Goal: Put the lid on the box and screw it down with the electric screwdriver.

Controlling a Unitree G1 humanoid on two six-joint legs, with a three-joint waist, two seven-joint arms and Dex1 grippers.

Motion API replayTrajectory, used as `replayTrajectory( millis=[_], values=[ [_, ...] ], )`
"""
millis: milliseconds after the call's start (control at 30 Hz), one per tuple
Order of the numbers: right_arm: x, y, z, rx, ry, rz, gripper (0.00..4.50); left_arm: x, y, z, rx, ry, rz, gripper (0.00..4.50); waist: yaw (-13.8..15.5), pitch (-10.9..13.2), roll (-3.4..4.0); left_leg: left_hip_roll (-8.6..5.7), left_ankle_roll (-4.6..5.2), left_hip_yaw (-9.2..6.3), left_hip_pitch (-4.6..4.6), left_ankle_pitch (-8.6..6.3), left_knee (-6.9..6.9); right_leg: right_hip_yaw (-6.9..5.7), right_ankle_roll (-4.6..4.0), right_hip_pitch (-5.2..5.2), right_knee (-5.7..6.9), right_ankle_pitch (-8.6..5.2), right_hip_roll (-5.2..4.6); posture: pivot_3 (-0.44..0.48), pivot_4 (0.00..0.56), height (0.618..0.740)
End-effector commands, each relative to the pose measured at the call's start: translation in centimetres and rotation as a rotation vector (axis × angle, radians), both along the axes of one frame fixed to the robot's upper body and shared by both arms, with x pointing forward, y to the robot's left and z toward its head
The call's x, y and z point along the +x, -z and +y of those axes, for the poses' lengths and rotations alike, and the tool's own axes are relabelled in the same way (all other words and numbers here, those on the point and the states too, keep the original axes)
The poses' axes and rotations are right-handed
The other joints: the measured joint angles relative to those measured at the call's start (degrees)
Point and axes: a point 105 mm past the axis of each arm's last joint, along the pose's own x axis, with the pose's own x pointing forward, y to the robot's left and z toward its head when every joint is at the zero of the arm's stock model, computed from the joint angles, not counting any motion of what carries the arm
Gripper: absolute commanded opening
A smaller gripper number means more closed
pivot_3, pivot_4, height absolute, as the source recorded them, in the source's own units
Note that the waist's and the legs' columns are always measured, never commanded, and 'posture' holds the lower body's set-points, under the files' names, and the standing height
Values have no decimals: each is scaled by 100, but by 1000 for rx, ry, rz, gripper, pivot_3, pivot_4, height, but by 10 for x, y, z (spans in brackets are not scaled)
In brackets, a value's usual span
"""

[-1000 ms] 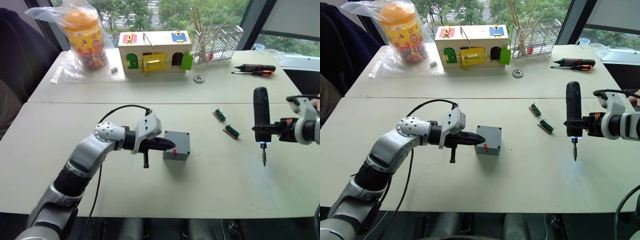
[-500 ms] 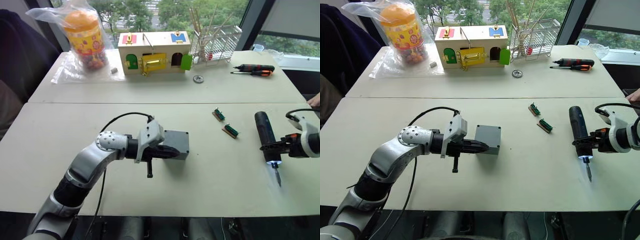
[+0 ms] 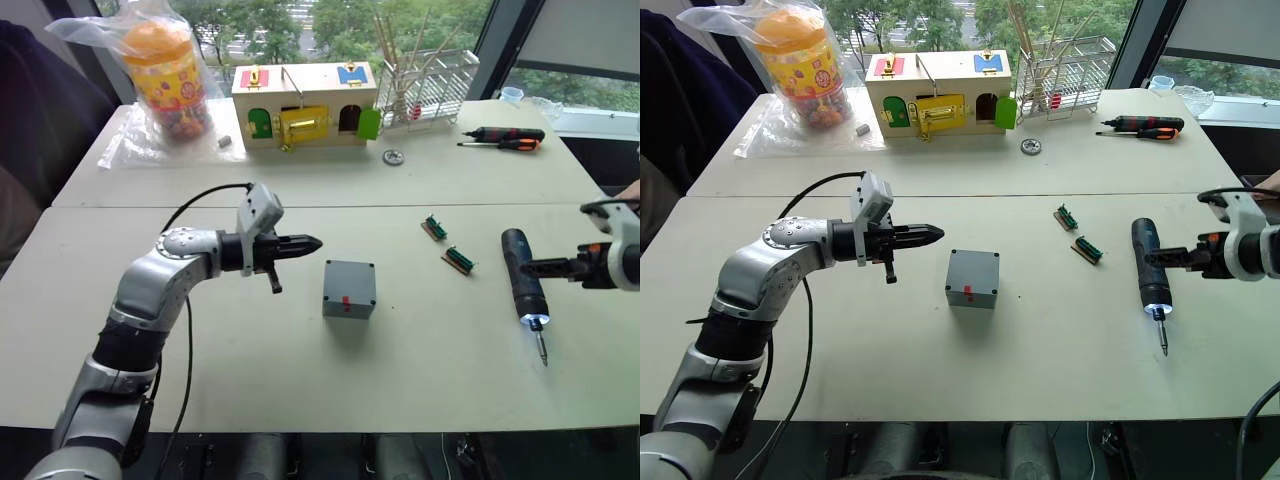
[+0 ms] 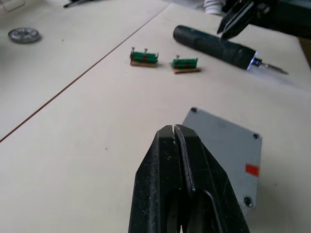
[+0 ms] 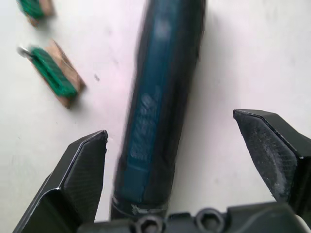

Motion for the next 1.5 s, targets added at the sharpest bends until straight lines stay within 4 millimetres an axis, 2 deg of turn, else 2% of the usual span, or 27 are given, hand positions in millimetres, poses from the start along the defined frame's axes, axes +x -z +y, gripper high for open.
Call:
replayTrajectory(
  millis=[33,67,133,167,300,433,600,733,967,1133,1233,1333,1500],
  values=[
    [-5,-38,55,-94,-366,-210,4448,1,9,19,84,-24,-16,0,11,-1,-1,2,-2,-3,0,1,-4,-1,0,-1,-1,0,3,0,150,705],
    [-10,-37,66,-86,-422,-219,4448,1,14,21,105,-26,-10,0,28,0,-3,7,-4,-6,1,1,-5,-3,0,1,-1,0,9,0,150,705],
    [-29,-18,113,-18,-598,-190,4448,-6,30,20,153,4,23,0,51,0,-11,7,-5,-7,1,2,-3,-3,0,5,-4,0,11,0,150,705],
    [-40,-6,130,-12,-669,-163,4448,-8,35,18,163,20,35,0,55,2,-17,7,-5,-16,2,2,0,-7,0,13,-6,0,12,0,150,705],
    [-59,30,165,20,-780,-129,4448,-10,44,3,158,57,60,0,172,6,-26,-3,-3,-22,1,2,20,-12,9,27,-6,8,-3,0,150,705],
    [-58,53,180,23,-788,-125,4448,-8,55,-13,189,103,58,0,194,5,-32,-6,2,-25,4,4,32,-13,9,38,-7,17,-4,0,150,705],
    [-49,64,191,29,-776,-153,4448,0,59,-29,222,153,20,0,185,6,-34,-6,4,-23,1,5,30,-13,9,30,-3,17,0,0,150,705],
    [-53,67,206,70,-799,-158,4448,8,56,-42,233,193,-18,0,196,6,-35,-6,5,-22,2,6,30,-13,9,32,-3,17,1,0,150,705],
    [-70,66,220,114,-831,-136,4448,20,48,-67,249,267,-87,0,196,7,-38,-11,10,-25,-1,6,31,-14,9,33,-3,17,-2,0,150,705],
    [-78,60,227,152,-825,-140,4448,30,51,-72,269,252,-124,0,182,7,-39,-10,12,-26,0,6,31,-14,9,30,-1,17,-3,0,150,705],
    [-81,60,222,120,-805,-134,4448,40,52,-68,285,205,-153,0,182,7,-39,-10,14,-26,0,4,31,-14,9,29,0,17,-3,0,150,705],
    [-75,60,205,48,-763,-138,4448,42,49,-57,292,174,-160,0,182,8,-40,-10,18,-25,-1,2,31,-13,9,28,0,17,-4,0,150,705],
    [-52,56,179,-88,-741,-208,4448,16,50,-29,325,197,-121,0,122,7,-40,-8,21,-21,-1,0,30,-11,8,24,0,17,-5,0,150,705]
  ],
)
